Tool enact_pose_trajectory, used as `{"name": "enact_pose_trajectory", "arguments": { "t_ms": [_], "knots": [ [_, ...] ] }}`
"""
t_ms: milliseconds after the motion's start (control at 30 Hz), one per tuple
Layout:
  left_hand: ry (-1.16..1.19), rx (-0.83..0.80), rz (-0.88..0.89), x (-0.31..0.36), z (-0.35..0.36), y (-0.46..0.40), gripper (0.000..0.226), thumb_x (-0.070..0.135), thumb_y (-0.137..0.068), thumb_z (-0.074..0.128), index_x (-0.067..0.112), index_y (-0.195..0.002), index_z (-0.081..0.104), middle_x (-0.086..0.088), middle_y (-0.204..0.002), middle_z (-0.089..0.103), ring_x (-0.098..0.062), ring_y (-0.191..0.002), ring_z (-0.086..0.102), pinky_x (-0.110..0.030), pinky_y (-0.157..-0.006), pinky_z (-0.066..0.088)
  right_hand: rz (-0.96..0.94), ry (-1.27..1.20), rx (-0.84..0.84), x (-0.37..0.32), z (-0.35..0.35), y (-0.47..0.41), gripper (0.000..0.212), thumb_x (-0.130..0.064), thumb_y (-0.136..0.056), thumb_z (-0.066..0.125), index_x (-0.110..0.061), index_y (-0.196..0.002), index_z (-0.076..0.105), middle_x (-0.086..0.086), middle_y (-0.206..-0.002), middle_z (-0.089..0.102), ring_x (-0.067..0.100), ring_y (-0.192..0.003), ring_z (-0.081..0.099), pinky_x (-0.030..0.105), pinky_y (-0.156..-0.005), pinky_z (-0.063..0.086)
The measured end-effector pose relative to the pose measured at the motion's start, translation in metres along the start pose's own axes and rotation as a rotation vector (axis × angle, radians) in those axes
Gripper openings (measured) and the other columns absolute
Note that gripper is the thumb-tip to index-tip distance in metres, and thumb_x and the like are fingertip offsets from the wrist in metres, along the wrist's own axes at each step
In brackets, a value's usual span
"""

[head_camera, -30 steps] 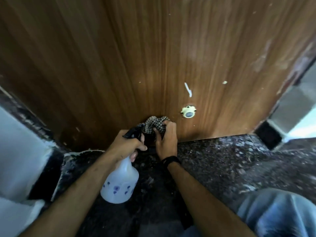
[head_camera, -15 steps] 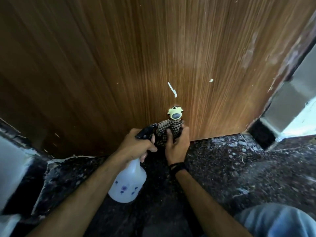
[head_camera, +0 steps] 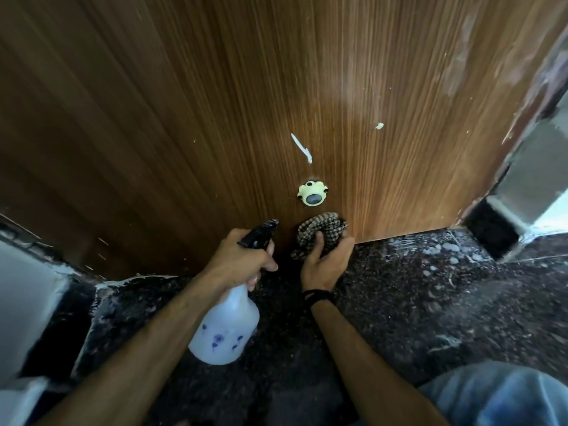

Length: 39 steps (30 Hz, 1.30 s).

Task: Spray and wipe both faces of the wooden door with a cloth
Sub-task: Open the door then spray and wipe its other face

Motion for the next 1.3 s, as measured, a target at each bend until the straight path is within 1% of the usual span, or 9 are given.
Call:
{"name": "enact_pose_trajectory", "arguments": {
  "t_ms": [100,267,433,533,733,867,967,1233,1300],
  "knots": [
    [0.024,-0.023,-0.001,0.004,0.007,0.002,0.022,-0.010,-0.083,0.069,0.010,-0.084,0.059,-0.010,-0.065,0.046,-0.017,-0.040,0.036,-0.025,-0.043,0.033,-0.092,-0.027,-0.025,-0.020,0.004,-0.002,0.025,-0.010,-0.094,0.064,0.006,-0.111,0.055,0.018,-0.103,0.056,0.025,-0.100,0.054,0.040,-0.090,0.047],
    [0.030,-0.026,0.001,0.012,0.018,0.001,0.023,-0.011,-0.083,0.069,0.011,-0.084,0.059,-0.003,-0.056,0.046,-0.017,-0.039,0.037,-0.025,-0.044,0.034,-0.382,-0.183,-0.392,-0.074,0.024,0.007,0.026,-0.006,-0.091,0.057,0.002,-0.115,0.061,0.014,-0.107,0.058,0.021,-0.101,0.058,0.027,-0.090,0.047],
    [0.013,-0.075,0.017,0.018,0.029,0.004,0.022,-0.011,-0.086,0.068,0.009,-0.084,0.059,-0.011,-0.064,0.045,-0.014,-0.038,0.035,-0.022,-0.041,0.032,-0.006,0.020,0.007,0.005,-0.012,-0.016,0.026,-0.009,-0.095,0.063,0.006,-0.114,0.056,0.019,-0.105,0.057,0.023,-0.101,0.053,0.038,-0.092,0.044],
    [0.004,-0.082,0.028,0.019,0.035,0.006,0.022,-0.012,-0.085,0.068,0.008,-0.083,0.060,-0.013,-0.069,0.045,-0.014,-0.037,0.035,-0.022,-0.040,0.032,0.158,0.048,0.174,0.026,-0.025,-0.028,0.040,-0.008,-0.094,0.064,0.015,-0.123,0.050,0.034,-0.117,0.056,0.043,-0.111,0.053,0.025,-0.102,0.030],
    [-0.010,-0.108,0.009,0.022,0.045,0.004,0.022,-0.011,-0.085,0.068,0.009,-0.088,0.059,-0.011,-0.067,0.045,-0.015,-0.038,0.035,-0.024,-0.044,0.033,-0.175,-0.040,0.015,-0.041,-0.008,-0.027,0.026,-0.008,-0.094,0.062,0.006,-0.114,0.053,0.017,-0.103,0.054,0.018,-0.100,0.050,0.026,-0.092,0.041],
    [-0.018,-0.104,0.007,0.023,0.050,0.002,0.021,-0.010,-0.085,0.069,0.010,-0.088,0.061,-0.007,-0.063,0.048,-0.013,-0.038,0.036,-0.024,-0.045,0.033,0.037,0.042,0.103,0.005,-0.020,-0.030,0.032,-0.013,-0.094,0.064,0.011,-0.114,0.054,0.024,-0.106,0.057,0.033,-0.102,0.056,0.039,-0.092,0.041],
    [-0.005,-0.100,-0.005,0.021,0.052,0.003,0.021,-0.010,-0.084,0.070,0.009,-0.087,0.062,-0.009,-0.067,0.050,-0.013,-0.038,0.037,-0.022,-0.043,0.033,0.168,0.067,0.224,0.022,-0.032,-0.034,0.044,-0.008,-0.090,0.067,0.018,-0.122,0.052,0.036,-0.117,0.058,0.049,-0.111,0.057,0.032,-0.100,0.034],
    [0.019,-0.064,0.032,0.028,0.048,0.002,0.021,-0.012,-0.083,0.068,0.008,-0.085,0.061,-0.011,-0.067,0.049,-0.014,-0.038,0.037,-0.024,-0.044,0.032,-0.098,-0.089,0.221,-0.040,-0.046,-0.063,0.029,-0.010,-0.088,0.074,0.004,-0.110,0.060,0.002,-0.106,0.058,0.005,-0.099,0.051,0.015,-0.091,0.042],
    [0.046,-0.046,0.053,0.035,0.045,0.001,0.022,-0.012,-0.083,0.067,0.008,-0.083,0.059,-0.011,-0.067,0.047,-0.015,-0.039,0.037,-0.023,-0.043,0.032,-0.096,-0.132,0.222,-0.044,-0.050,-0.068,0.031,-0.011,-0.087,0.076,0.001,-0.112,0.062,-0.003,-0.109,0.059,0.000,-0.103,0.053,0.023,-0.093,0.048]
  ]
}}
Point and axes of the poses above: each hand's wrist, its own y-axis away from the middle knuckle, its own z-axis out of the palm, x = y × z, the point moved 7 cm from there along -y, towards the middle knuckle
